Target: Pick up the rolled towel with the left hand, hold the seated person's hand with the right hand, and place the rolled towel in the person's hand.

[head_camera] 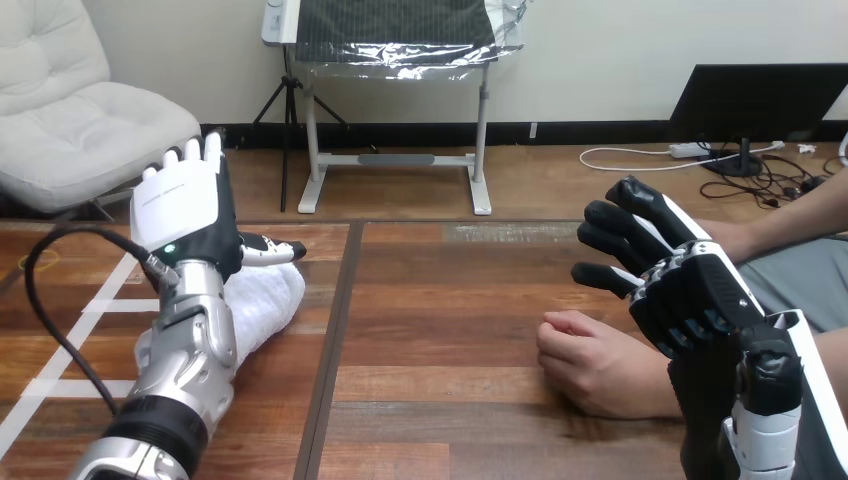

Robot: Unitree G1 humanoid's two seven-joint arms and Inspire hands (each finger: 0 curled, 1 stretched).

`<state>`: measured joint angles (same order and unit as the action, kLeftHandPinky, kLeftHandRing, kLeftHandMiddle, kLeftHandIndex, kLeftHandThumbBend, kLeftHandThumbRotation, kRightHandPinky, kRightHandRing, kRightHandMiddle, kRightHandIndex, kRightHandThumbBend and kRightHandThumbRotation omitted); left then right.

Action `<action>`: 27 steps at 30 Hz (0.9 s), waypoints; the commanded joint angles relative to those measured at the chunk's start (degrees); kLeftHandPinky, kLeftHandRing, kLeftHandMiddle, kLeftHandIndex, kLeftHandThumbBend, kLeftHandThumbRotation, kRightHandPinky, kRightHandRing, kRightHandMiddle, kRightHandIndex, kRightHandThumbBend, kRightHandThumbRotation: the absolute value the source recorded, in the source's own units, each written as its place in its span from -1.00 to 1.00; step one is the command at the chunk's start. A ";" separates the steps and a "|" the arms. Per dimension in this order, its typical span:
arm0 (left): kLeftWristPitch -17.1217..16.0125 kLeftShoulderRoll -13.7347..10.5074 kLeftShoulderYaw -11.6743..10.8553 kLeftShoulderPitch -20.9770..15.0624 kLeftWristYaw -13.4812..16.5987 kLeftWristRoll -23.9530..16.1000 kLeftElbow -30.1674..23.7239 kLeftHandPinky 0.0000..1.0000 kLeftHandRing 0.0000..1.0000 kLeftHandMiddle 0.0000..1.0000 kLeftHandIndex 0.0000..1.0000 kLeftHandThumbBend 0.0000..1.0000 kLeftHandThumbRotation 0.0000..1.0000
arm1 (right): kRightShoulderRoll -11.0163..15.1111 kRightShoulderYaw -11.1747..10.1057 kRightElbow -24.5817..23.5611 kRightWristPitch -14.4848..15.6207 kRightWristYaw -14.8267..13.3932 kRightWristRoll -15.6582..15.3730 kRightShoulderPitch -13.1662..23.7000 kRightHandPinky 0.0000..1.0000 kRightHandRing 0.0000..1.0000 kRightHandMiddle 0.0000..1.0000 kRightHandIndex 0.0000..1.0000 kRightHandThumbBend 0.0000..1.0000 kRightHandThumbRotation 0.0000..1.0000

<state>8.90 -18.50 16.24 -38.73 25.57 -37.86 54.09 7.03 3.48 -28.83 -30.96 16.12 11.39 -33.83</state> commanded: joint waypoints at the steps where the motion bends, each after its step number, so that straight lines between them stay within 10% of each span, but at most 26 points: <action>1: 3.43 -0.57 1.40 -0.47 -2.65 -1.13 -5.37 0.96 0.94 0.97 0.94 0.96 -0.23 | 0.02 -0.20 -0.90 -1.12 -0.13 0.20 2.59 0.55 0.71 0.72 0.75 0.47 1.00; 27: 15.74 0.84 4.27 -3.77 -15.92 -1.48 -7.99 0.81 0.85 0.87 0.83 0.74 -0.01 | -0.09 -0.10 -1.29 -0.92 -0.35 0.09 2.44 0.55 0.70 0.71 0.74 0.48 1.00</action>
<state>24.10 -17.82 19.52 -38.30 11.02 -38.81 47.44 7.01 3.55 -28.83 -30.96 16.08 11.33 -33.82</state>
